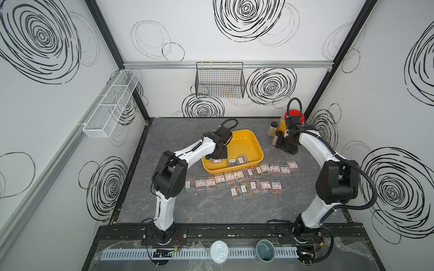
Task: Take the paper clips out of the storage box
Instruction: Pick up the boxed paper clips from the storage box, then place the boxed paper clips at the center of the board.
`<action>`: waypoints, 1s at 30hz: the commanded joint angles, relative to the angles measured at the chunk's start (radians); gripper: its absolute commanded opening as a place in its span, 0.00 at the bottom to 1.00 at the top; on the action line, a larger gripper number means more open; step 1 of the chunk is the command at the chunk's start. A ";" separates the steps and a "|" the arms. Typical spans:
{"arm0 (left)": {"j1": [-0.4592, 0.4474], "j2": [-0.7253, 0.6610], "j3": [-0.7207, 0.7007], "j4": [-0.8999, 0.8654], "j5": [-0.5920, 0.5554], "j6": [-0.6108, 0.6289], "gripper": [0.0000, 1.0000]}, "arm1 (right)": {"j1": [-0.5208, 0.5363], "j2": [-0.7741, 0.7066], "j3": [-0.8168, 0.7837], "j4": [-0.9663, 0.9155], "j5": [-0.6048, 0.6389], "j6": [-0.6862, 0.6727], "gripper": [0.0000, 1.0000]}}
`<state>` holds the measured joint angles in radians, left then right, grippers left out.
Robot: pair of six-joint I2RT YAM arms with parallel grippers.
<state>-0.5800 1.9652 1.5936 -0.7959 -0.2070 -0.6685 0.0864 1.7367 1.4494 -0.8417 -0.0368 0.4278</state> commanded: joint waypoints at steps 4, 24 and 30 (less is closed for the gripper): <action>-0.024 -0.296 -0.179 0.032 -0.106 -0.373 0.56 | 0.003 -0.010 0.054 -0.032 -0.027 -0.006 0.52; -0.408 -0.646 -0.636 0.077 -0.253 -1.281 0.54 | 0.151 -0.115 0.000 0.003 -0.015 -0.031 0.52; -0.503 -0.651 -0.733 0.168 -0.229 -1.466 0.54 | 0.210 -0.170 -0.033 0.028 0.035 -0.039 0.55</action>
<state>-1.0554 1.3331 0.8898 -0.6796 -0.4259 -1.9701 0.2810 1.6241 1.4372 -0.8291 -0.0433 0.4011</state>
